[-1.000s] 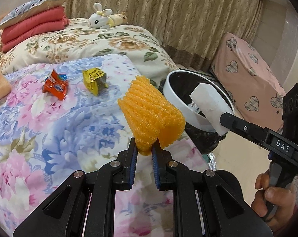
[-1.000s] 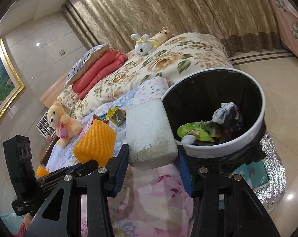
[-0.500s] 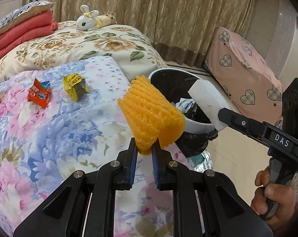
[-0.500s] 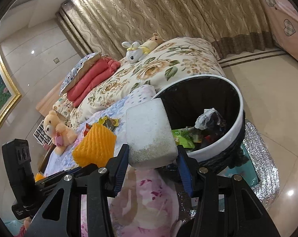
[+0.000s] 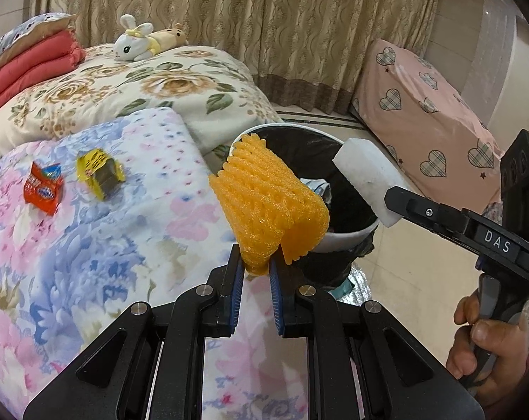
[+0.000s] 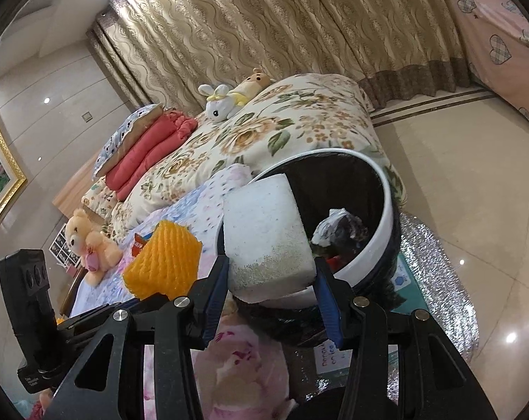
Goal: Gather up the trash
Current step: 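Carry the orange net and white foam block toward the trash bin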
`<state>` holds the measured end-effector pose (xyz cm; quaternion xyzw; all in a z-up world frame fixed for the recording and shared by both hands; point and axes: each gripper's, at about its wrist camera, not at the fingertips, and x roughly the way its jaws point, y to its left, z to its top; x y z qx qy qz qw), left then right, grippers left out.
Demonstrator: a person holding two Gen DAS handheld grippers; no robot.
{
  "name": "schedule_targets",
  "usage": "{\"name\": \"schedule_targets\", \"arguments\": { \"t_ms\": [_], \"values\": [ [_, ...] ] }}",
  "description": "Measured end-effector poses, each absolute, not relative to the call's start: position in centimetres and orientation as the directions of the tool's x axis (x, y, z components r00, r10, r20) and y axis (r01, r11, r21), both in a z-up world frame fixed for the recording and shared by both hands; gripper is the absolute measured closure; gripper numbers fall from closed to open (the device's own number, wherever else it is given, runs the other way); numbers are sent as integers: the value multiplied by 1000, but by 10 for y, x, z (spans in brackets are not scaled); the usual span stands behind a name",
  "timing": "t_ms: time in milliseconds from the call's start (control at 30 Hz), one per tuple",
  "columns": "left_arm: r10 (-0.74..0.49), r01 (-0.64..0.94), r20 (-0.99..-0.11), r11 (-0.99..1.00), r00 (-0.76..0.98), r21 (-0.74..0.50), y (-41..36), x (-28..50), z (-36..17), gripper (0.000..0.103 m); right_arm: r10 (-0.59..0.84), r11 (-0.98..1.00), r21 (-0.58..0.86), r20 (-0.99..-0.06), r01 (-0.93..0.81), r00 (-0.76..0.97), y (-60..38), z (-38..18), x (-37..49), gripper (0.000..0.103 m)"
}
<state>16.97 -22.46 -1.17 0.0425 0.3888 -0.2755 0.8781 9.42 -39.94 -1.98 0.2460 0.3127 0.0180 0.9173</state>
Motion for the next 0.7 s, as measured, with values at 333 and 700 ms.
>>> {"name": "schedule_targets", "arguments": {
  "t_ms": [333,700],
  "values": [
    [-460,545,-705,830,541,-123,-247,185,-7,90,154,882,448,-573,150,805,-415,-20,101,54],
    [-459,565,-706,819,539,-101,-267,202,-4,90,126,890,424,-584,169,802,-427,-17,122,53]
  ]
}}
